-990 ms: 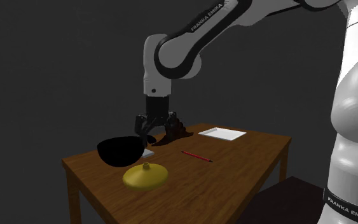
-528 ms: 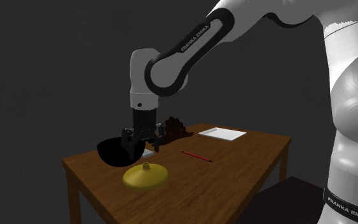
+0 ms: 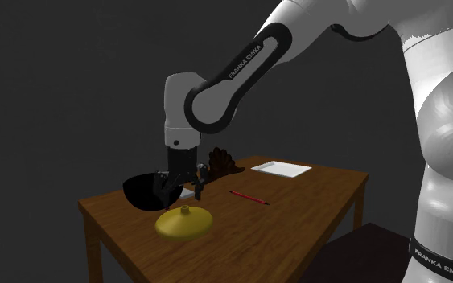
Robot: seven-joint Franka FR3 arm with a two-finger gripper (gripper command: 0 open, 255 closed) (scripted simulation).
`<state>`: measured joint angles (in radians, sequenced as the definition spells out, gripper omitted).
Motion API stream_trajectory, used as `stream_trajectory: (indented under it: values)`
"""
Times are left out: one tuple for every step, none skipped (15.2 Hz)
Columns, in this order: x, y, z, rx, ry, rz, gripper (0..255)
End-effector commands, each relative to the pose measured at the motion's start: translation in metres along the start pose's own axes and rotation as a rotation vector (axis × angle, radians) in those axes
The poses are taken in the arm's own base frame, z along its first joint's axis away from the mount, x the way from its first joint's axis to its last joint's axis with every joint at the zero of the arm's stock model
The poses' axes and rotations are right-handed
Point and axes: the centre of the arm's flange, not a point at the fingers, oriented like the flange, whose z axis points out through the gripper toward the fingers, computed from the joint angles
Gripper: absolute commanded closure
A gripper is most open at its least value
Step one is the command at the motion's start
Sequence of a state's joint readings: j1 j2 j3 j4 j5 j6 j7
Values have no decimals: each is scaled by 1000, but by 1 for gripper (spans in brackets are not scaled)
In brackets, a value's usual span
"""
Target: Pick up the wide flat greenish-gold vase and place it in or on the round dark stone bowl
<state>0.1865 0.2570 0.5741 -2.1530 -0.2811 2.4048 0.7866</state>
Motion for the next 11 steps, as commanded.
stream_trajectory:
  values:
    - [0, 0, 0, 0, 0, 0, 0]
    - [0, 0, 0, 0, 0, 0, 0]
    - [0, 0, 0, 0, 0, 0, 0]
    - [0, 0, 0, 0, 0, 0, 255]
    - [0, 0, 0, 0, 0, 0, 255]
    - [0, 0, 0, 0, 0, 0, 255]
    - [0, 0, 0, 0, 0, 0, 255]
    - [0, 0, 0, 0, 0, 0, 255]
    - [0, 0, 0, 0, 0, 0, 255]
    - [0, 0, 0, 0, 0, 0, 255]
    - [0, 0, 0, 0, 0, 0, 255]
